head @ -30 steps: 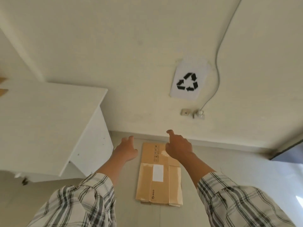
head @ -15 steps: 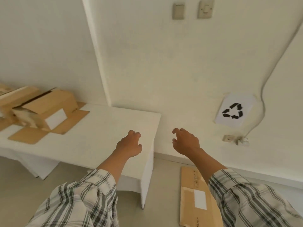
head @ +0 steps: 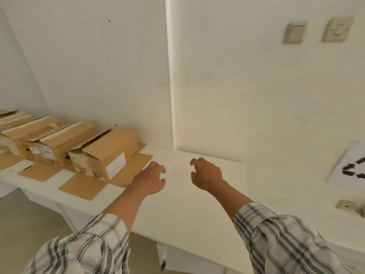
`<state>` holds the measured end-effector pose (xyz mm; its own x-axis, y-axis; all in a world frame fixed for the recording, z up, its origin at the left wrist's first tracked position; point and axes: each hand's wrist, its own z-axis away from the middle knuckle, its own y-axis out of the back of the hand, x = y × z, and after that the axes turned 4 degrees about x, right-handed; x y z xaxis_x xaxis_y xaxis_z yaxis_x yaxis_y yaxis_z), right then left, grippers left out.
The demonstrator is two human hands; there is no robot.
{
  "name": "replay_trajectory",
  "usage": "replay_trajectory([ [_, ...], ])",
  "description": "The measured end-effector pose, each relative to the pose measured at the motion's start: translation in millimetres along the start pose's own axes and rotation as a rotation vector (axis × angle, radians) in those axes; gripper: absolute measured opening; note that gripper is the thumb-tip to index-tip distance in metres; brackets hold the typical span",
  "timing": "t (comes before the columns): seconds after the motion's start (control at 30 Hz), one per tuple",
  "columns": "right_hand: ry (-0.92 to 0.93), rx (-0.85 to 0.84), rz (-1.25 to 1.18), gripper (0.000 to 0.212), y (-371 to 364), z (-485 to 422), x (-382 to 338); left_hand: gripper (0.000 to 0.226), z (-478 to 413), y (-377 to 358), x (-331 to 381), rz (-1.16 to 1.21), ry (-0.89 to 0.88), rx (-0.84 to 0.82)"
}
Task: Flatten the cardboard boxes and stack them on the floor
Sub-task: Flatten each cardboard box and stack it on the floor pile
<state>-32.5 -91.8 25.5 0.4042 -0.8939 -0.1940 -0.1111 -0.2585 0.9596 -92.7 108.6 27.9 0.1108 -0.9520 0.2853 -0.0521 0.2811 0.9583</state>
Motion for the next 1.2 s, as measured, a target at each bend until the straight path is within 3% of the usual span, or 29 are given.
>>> replay_trajectory([
  [0.37, 0.018, -0.018, -0.046, 0.034, -76.9, -168.0, -197.9, 0.033, -98.7, 72.1, -229.1, 0.014, 0.062, 0.025],
  [0.63, -0.121, -0.032, -0.106, 0.04, -142.3, -217.6, -327.1, 0.03, -133.5, 108.4, -396.2, 0.029, 0.044, -0.012],
  [0.87, -0.235, -0.025, -0.122, 0.04, -174.9, -257.9, -412.2, 0.031, -177.9, 121.8, -487.6, 0.034, -0.065, -0.052],
  [1.07, -0.279, 0.013, -0.116, 0.04, -202.5, -314.5, -448.2, 0.032, -230.6, 124.1, -522.6, 0.059, -0.166, -0.079],
  [1.2, -0.311, 0.014, -0.096, 0.052, -222.4, -348.2, -465.0, 0.033, -260.4, 123.2, -540.2, 0.08, -0.2, -0.084],
])
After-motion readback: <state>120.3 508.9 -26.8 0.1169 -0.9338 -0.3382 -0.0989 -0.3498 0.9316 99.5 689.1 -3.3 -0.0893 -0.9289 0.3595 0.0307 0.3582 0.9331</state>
